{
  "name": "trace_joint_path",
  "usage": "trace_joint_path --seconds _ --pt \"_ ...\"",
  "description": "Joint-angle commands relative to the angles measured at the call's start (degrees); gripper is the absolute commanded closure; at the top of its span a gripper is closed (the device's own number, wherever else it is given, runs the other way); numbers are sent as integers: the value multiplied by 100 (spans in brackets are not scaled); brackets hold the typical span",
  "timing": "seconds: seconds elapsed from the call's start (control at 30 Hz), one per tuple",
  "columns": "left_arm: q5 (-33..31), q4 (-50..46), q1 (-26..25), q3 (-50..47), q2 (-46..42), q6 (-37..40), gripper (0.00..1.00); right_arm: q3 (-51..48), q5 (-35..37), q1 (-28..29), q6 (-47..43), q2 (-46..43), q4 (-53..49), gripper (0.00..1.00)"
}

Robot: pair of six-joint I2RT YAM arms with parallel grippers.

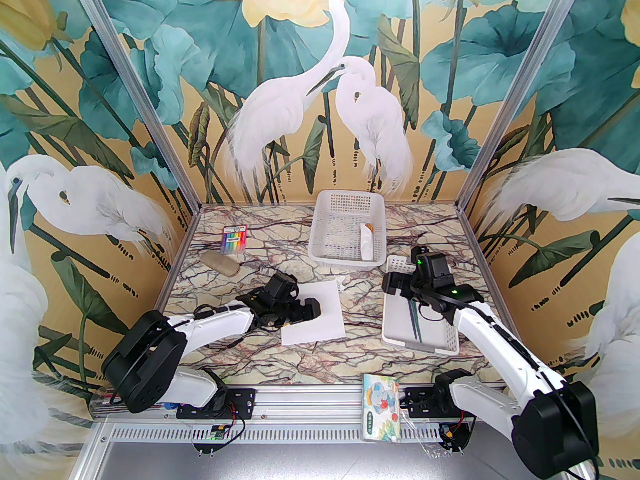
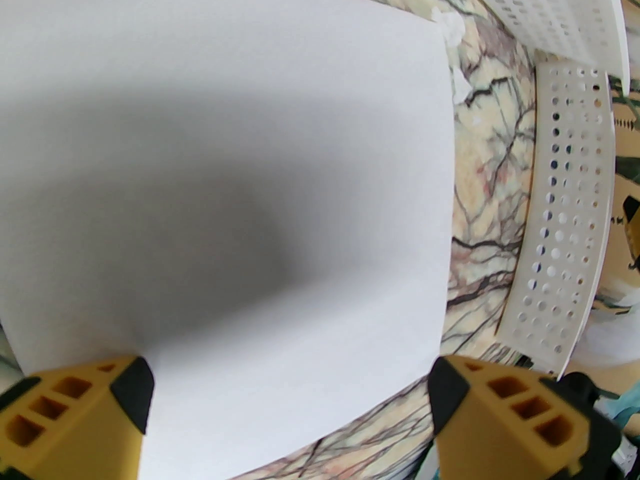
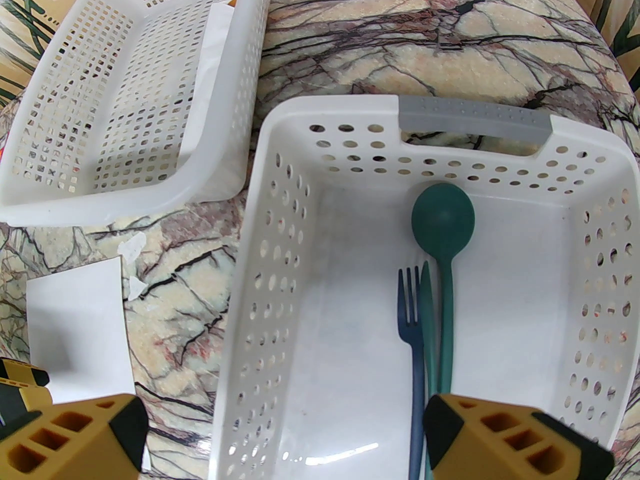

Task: Place the utensils on the paper napkin and roll it up

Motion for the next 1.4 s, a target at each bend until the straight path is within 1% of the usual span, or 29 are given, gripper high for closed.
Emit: trace_joint_path --seconds 0.0,0.1,0.2,0.3,0.43,0.63,0.8,0.9,1.17,1.37 --pt "-65 -650 -28 68 295 577 3 136 5 45 -157 48 -59 1" --pt "58 -563 -27 80 375 517 3 205 24 50 -199 112 -170 1" --pt "168 -316 -42 -15 347 247 3 352 172 58 -272 224 -435 1" --pt "187 -118 -107 -117 348 -45 3 473 466 58 -377 337 -704 1" --pt "196 160 -329 -167 438 -418 3 567 661 55 -474 442 -874 0" --pt "83 354 -639 -108 613 -725 3 565 741 55 -493 600 -974 3" --pt "0 272 -713 -19 757 -641 3 510 853 54 -560 637 -1002 5" --pt "-6 223 -716 33 702 -575 2 503 982 31 -581 639 -1044 5" --pt "-40 -96 -713 457 269 -346 1 572 933 -14 -562 831 -1093 9" --pt "-118 -458 -713 436 -293 -474 1 582 825 -16 -502 889 -1109 10"
